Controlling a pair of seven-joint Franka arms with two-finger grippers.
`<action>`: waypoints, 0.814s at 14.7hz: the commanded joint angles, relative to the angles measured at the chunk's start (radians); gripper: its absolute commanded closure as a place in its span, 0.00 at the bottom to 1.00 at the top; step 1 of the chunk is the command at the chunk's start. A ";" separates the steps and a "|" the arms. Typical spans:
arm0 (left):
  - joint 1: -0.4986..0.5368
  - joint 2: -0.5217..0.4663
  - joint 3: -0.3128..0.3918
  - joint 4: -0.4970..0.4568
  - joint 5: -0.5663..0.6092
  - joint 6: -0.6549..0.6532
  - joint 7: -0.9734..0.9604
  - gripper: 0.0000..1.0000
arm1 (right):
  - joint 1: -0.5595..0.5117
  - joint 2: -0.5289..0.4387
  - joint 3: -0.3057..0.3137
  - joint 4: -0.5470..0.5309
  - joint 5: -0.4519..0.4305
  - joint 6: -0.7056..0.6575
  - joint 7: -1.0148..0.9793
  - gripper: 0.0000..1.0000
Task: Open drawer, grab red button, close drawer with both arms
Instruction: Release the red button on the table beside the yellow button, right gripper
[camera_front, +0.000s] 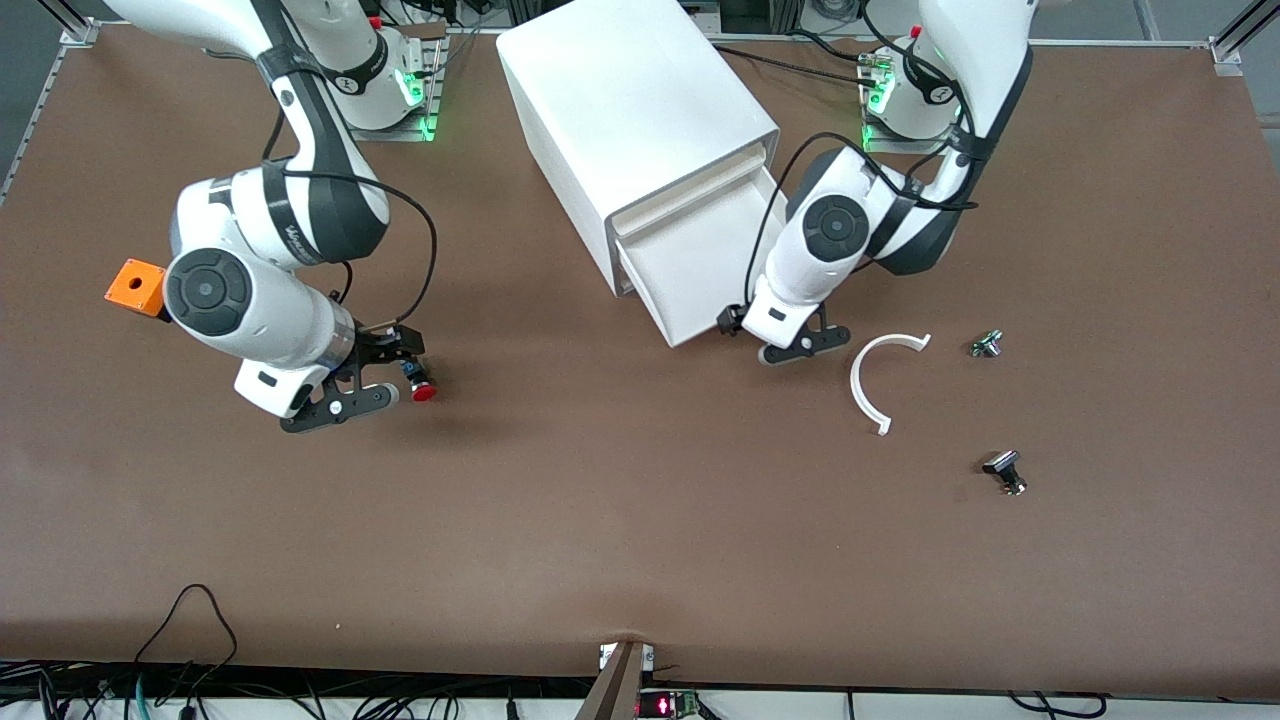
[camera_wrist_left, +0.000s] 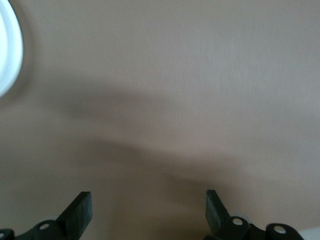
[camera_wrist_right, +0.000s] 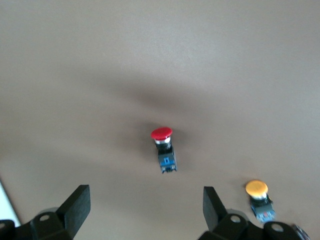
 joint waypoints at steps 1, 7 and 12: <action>-0.001 -0.039 -0.056 -0.027 -0.009 -0.056 -0.080 0.00 | -0.027 0.002 0.016 0.111 0.007 -0.130 0.013 0.00; 0.001 -0.049 -0.151 -0.036 -0.010 -0.143 -0.134 0.00 | -0.147 -0.056 0.027 0.150 0.000 -0.146 0.005 0.00; 0.001 -0.051 -0.220 -0.045 -0.159 -0.163 -0.120 0.00 | -0.205 -0.104 0.010 0.153 -0.090 -0.178 -0.133 0.00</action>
